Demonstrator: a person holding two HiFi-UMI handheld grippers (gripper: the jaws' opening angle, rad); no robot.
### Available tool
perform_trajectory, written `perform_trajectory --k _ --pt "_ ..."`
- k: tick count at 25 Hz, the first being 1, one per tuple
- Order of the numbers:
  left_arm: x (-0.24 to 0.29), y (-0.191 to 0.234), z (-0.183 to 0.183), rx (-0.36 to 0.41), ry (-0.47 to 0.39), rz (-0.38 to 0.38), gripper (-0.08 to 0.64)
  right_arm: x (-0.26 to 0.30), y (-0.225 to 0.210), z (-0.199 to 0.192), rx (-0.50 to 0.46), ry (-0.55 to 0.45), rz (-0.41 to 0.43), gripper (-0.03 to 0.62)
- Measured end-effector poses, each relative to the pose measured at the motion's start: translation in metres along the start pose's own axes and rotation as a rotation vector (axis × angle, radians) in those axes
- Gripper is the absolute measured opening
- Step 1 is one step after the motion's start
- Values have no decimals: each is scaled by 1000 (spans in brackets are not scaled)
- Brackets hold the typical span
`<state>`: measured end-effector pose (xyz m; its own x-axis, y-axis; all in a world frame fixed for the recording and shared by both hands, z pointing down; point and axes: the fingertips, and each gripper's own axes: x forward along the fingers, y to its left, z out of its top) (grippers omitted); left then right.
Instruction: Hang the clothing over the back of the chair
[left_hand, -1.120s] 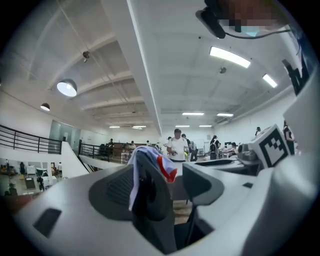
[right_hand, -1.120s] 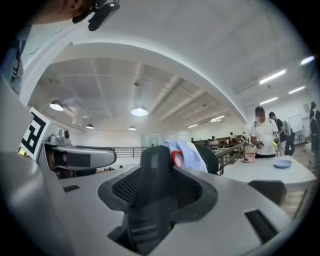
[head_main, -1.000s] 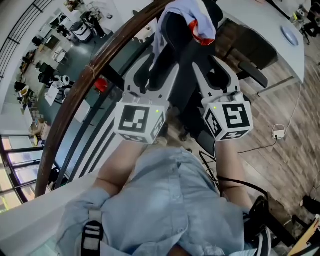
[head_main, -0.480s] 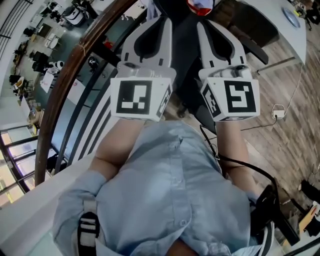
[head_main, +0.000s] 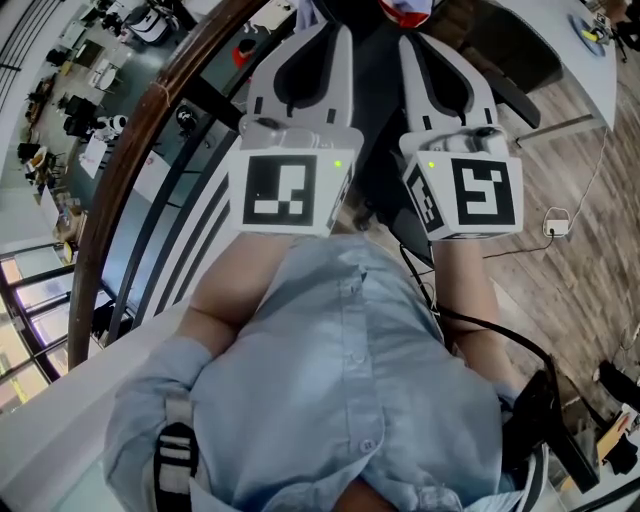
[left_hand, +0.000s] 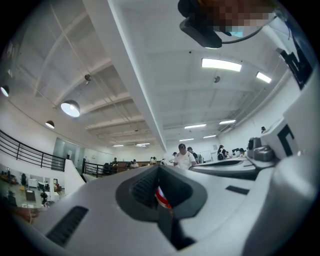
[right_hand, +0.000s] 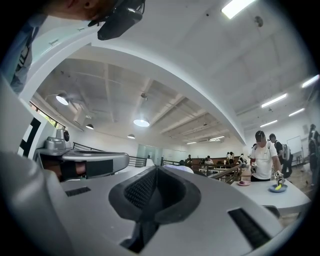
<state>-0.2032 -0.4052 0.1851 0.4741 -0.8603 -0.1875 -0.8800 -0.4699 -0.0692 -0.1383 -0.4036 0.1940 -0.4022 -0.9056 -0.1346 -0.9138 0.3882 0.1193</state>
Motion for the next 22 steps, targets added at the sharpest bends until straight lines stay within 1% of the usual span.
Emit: perform_trajectory --k 8,22 --pt "0 0 -6 1 13 -1 14 0 6 -4 -2 7 12 11" --pt "6 0 -10 7 23 -7 14 2 0 -8 14 8 0 12"
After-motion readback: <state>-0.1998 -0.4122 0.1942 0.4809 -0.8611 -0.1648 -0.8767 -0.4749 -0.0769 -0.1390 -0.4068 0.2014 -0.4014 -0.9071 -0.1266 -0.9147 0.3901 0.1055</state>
